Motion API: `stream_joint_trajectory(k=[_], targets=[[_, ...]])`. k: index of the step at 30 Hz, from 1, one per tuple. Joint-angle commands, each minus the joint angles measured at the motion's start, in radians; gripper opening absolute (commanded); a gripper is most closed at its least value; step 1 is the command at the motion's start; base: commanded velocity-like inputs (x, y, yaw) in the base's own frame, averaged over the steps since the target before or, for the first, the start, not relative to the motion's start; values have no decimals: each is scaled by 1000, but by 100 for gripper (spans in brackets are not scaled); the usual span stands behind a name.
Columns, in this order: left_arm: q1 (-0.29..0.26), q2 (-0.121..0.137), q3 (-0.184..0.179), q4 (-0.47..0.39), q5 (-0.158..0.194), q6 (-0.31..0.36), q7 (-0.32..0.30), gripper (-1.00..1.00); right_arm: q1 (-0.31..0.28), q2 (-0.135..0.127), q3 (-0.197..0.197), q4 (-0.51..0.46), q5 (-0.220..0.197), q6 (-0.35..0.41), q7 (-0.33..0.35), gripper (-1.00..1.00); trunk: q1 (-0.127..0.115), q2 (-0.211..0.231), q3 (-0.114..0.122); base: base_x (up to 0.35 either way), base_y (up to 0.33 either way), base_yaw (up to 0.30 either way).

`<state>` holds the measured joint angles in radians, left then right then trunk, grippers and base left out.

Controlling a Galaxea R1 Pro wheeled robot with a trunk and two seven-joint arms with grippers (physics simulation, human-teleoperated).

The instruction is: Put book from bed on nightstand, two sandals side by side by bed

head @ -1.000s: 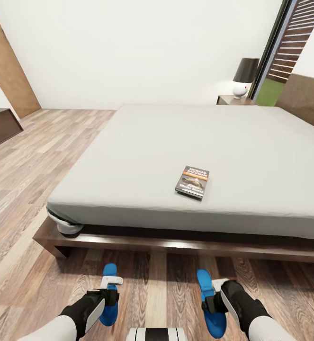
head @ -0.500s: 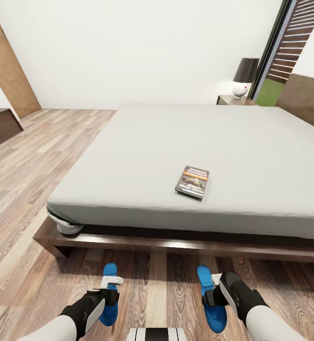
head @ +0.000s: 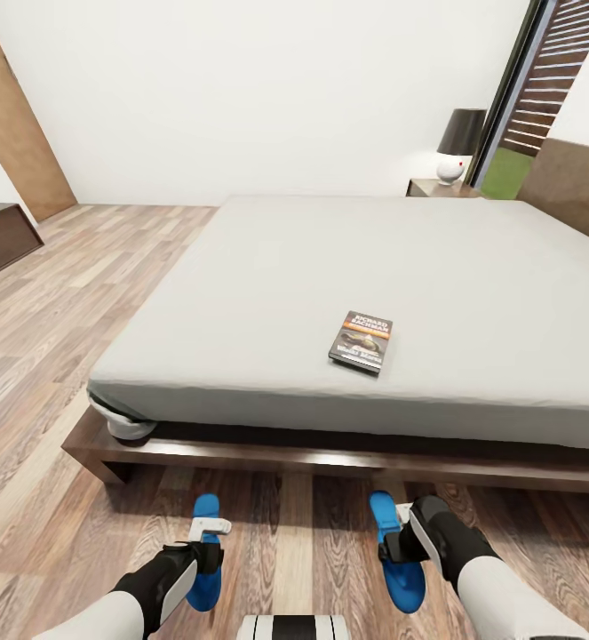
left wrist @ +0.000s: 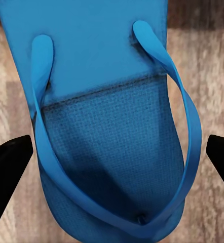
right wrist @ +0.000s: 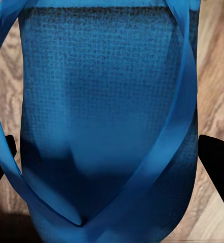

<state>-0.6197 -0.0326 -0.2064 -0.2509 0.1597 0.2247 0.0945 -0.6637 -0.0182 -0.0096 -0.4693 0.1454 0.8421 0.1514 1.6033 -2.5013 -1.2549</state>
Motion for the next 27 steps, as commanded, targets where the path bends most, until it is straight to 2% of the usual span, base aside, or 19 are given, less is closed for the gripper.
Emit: stream_joint_trajectory(k=[1, 5, 13, 23, 27], targets=[[0, 0, -8, -2, 11, 5, 7, -100, -7, -1, -1, -2, 11, 15, 9, -100, 0, 0, -1, 0, 0, 0], [0, 0, -8, -2, 11, 5, 7, -100, -16, -2, -1, -1, 11, 28, 7, -100, 0, 0, -1, 0, 0, 0], [0, 0, -8, -2, 11, 5, 7, -100, -20, -3, -1, 0, 12, 33, 2, -100, 3, -2, -32, 0, 0, 0], [-2, 2, -9, -42, 11, 7, 3, -100, -20, 2, 0, 1, 13, 34, 0, -100, 3, -2, -32, 0, 0, 0], [-3, 8, -8, -80, 11, 19, 3, -100, -20, 5, 21, 1, 12, 34, -1, -100, 4, -2, -36, 0, 0, 0]])
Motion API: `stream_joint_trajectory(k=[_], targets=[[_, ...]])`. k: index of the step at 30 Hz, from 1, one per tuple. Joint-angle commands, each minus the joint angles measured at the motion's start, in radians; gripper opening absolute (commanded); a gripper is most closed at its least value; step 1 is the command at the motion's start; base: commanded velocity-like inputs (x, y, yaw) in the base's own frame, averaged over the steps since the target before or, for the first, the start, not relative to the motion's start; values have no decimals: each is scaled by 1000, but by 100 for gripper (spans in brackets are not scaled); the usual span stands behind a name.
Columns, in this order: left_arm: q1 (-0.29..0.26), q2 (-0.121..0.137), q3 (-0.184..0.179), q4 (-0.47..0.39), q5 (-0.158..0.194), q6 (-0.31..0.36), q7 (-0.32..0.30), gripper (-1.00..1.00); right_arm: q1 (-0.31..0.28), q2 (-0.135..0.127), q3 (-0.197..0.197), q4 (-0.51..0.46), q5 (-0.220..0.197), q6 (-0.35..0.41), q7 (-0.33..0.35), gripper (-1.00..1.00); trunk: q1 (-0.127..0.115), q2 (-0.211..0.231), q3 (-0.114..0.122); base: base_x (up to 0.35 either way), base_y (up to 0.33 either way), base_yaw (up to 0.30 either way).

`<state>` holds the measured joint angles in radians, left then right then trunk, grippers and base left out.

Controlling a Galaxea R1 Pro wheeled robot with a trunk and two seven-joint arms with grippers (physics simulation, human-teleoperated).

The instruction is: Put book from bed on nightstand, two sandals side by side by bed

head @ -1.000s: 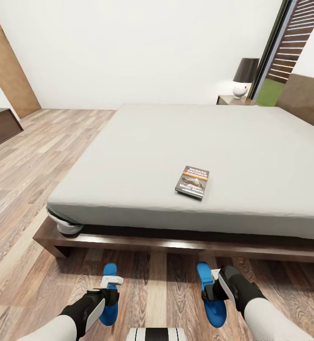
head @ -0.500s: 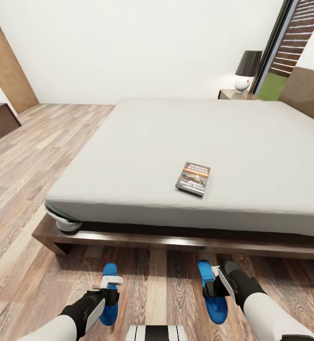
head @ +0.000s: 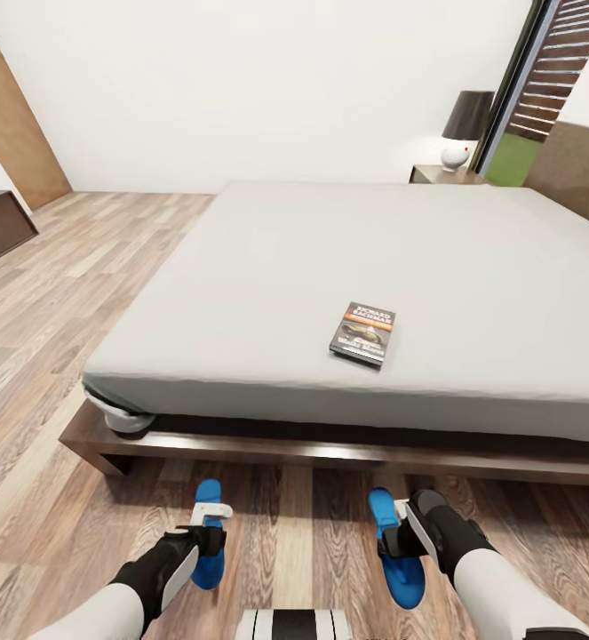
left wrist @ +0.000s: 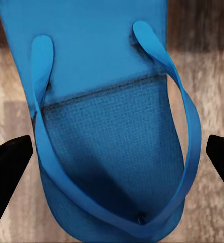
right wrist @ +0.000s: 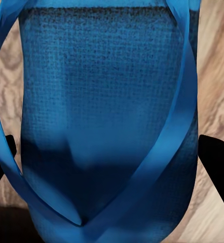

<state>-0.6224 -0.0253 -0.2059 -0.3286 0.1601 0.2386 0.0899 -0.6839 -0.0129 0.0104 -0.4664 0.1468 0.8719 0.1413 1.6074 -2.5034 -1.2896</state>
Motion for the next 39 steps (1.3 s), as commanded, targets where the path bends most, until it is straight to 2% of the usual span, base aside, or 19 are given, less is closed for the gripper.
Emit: stream_joint_trajectory(k=[1, 6, 24, 39], targets=[[0, 2, -8, -6, 10, 7, 7, -100, 0, 0, 5, -1, 11, 4, 9, -100, 0, -1, -5, 0, 0, 0], [0, 4, -7, -12, 9, 11, 10, -100, 0, 0, 18, 0, 10, 4, 9, -100, 2, -2, -24, 0, 0, 0], [0, 0, -6, -21, 10, 33, 44, -100, 0, 2, 22, -3, 9, 1, 11, -100, 2, -2, -24, 0, 23, 0], [0, -1, -5, -21, 10, 36, 47, -100, 0, 5, 23, -3, 8, -2, 10, -100, 2, -2, -25, 0, 46, 14]])
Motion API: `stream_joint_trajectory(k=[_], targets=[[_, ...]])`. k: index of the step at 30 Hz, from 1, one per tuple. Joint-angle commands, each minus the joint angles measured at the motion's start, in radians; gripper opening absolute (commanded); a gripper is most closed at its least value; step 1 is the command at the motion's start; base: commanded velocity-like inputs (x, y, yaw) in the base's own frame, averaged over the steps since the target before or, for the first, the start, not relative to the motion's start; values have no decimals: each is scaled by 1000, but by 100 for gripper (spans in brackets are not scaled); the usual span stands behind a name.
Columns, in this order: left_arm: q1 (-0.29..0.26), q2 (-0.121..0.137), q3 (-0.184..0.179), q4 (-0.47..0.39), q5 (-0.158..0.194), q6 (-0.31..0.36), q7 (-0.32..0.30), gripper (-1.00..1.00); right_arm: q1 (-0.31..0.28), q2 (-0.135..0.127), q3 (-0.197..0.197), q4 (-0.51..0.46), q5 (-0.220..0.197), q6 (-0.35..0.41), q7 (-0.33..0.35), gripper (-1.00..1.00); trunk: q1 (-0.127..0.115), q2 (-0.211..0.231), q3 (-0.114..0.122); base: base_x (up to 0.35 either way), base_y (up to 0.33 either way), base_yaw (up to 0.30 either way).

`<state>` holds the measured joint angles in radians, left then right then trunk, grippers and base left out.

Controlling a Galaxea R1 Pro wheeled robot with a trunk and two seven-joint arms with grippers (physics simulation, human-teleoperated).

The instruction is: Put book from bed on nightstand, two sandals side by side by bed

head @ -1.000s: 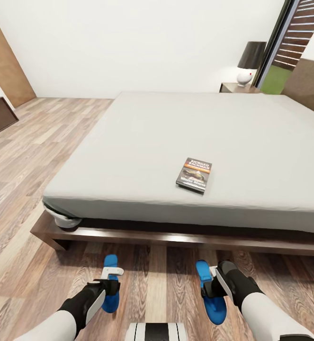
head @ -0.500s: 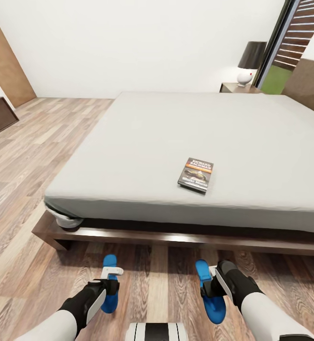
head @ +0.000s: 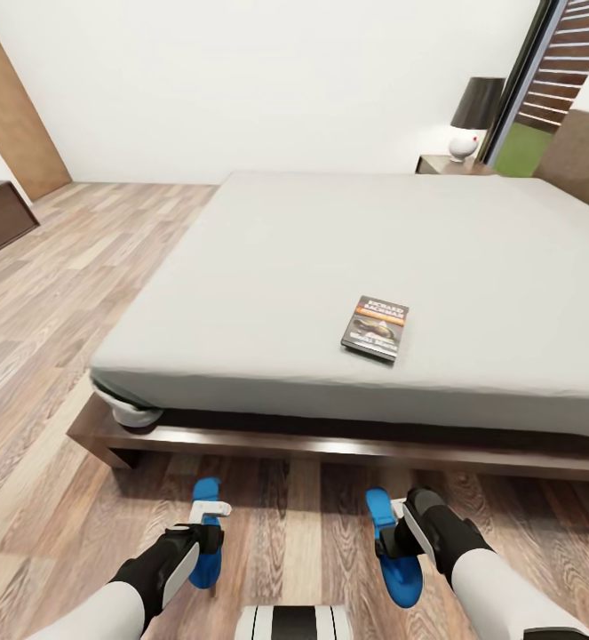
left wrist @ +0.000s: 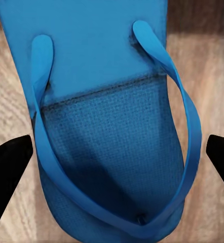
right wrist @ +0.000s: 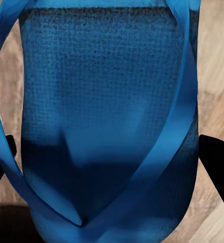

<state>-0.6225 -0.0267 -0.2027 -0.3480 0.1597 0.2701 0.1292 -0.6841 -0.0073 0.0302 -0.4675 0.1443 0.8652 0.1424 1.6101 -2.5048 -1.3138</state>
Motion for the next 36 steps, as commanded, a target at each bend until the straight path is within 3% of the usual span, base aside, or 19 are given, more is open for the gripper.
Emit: stream_joint_trajectory(k=[1, 36], targets=[[0, 1, -9, -2, 11, 5, 7, -100, 0, -1, 3, -2, 10, 5, 9, -100, 0, 0, -1, 0, 98, 136], [-2, 3, -9, -3, 11, 22, 11, -100, 0, 0, 4, -2, 9, 1, 9, -100, 0, 0, -4, 28, 96, 14]])
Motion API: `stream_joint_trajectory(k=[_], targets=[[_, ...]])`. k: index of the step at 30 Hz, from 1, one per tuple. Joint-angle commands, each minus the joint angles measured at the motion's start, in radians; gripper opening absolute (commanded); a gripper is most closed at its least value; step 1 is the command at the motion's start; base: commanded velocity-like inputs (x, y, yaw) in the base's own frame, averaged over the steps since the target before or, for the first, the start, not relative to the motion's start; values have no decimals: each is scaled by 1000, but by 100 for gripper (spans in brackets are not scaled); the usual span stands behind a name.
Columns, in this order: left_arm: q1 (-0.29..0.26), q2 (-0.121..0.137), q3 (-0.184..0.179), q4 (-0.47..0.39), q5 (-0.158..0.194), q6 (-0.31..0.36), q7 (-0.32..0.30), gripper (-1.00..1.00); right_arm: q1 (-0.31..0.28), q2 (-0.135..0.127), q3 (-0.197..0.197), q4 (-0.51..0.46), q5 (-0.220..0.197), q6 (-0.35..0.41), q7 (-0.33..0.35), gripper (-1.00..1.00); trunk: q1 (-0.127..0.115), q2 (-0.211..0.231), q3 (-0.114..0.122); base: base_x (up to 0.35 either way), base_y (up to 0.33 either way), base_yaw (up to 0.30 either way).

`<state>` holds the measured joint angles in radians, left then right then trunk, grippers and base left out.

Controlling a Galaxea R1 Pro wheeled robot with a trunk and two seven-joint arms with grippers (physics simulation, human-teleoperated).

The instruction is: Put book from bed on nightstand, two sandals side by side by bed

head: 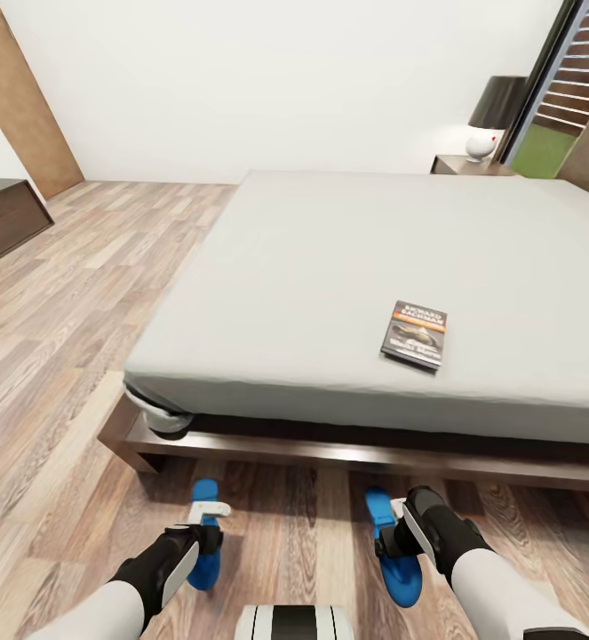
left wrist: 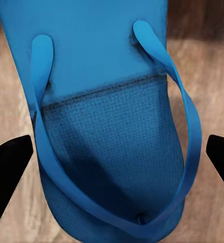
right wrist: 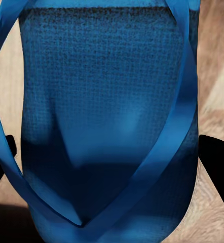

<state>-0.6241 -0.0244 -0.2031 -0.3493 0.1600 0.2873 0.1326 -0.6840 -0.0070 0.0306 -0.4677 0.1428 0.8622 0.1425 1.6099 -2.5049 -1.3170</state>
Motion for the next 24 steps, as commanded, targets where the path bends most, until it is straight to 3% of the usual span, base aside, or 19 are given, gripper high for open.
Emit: stream_joint_trajectory(k=[1, 24], targets=[[0, 0, -8, -2, 10, 5, 8, -100, 0, -1, 3, -2, 11, 5, 9, -100, 0, 0, -1, 89, 119, 0], [1, 0, -10, -2, 10, 4, 7, -100, 0, -1, 5, -2, 11, 5, 9, -100, 0, 0, -1, 16, 76, 0]])
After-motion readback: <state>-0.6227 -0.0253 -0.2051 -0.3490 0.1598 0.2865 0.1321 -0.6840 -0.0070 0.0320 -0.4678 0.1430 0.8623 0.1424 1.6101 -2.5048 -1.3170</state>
